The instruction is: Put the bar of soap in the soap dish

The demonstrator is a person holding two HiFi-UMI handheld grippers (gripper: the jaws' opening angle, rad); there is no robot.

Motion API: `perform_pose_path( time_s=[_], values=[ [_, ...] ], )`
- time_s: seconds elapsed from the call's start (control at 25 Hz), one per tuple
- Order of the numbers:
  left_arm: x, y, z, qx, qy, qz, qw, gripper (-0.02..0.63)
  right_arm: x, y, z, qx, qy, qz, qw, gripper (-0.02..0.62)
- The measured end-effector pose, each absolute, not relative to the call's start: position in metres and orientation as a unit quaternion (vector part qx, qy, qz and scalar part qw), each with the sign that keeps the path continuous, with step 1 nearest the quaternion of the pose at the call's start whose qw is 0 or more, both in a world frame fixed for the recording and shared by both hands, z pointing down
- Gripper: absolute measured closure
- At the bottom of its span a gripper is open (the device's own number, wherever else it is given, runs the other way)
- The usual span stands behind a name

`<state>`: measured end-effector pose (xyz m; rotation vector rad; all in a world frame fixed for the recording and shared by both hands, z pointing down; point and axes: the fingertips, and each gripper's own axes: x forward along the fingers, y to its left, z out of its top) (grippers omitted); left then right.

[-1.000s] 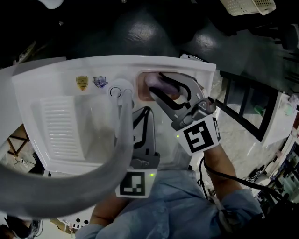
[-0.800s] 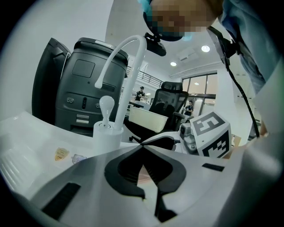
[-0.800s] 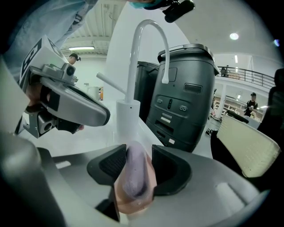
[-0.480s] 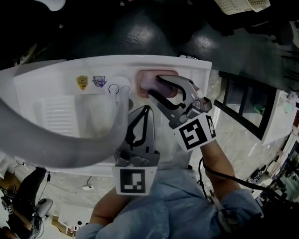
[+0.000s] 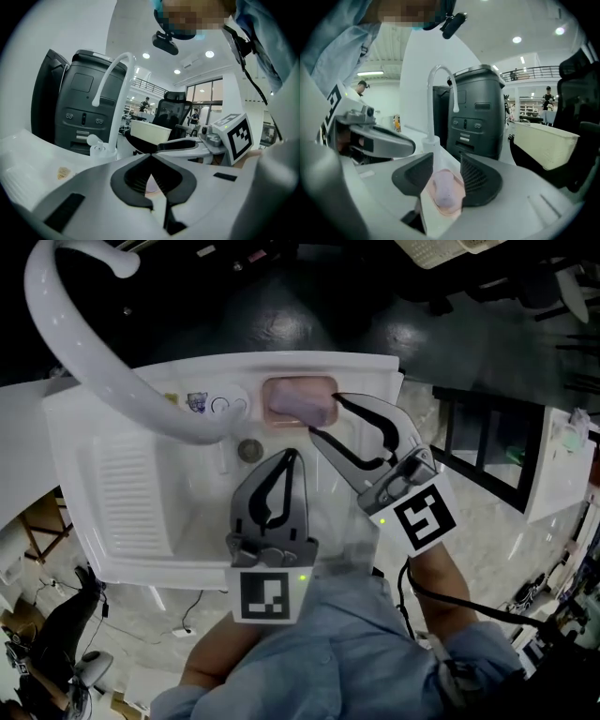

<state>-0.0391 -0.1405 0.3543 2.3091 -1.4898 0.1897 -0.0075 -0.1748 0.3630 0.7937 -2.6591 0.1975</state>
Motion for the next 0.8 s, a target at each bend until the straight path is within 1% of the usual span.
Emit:
perform_pose_path(
  time_s=[0.16,0.24,0.48,0.6,0.72,0.8],
  values=[
    [-0.034,-0.13,0.329,0.822,-0.54,0.062,0.17,0.601,0.007,-0.159,0.324,0.316,-0.934,0.12,0.112,0.421],
    [-0.034,-0.123,0.315,0.82,-0.547,0.062,0.154,0.601,0.012,-0.146,0.307,0.325,-0.932,0.132,0.086,0.434],
    [-0.034,-0.1,0.268,0.81,-0.575,0.037,0.105,0.601,0.026,-0.103,0.254,0.353,-0.929,0.103,0.035,0.572],
    [-0.034,-0.084,0.25,0.805,-0.587,0.024,0.085,0.601,0.035,-0.088,0.235,0.374,-0.923,0.086,0.014,0.594],
    [-0.032,-0.069,0.237,0.797,-0.6,0.011,0.065,0.601,0.045,-0.074,0.222,0.39,-0.918,0.07,-0.006,0.594],
    [-0.028,-0.06,0.227,0.797,-0.602,0.007,0.049,0.601,0.05,-0.064,0.216,0.398,-0.915,0.058,-0.004,0.594]
  ],
)
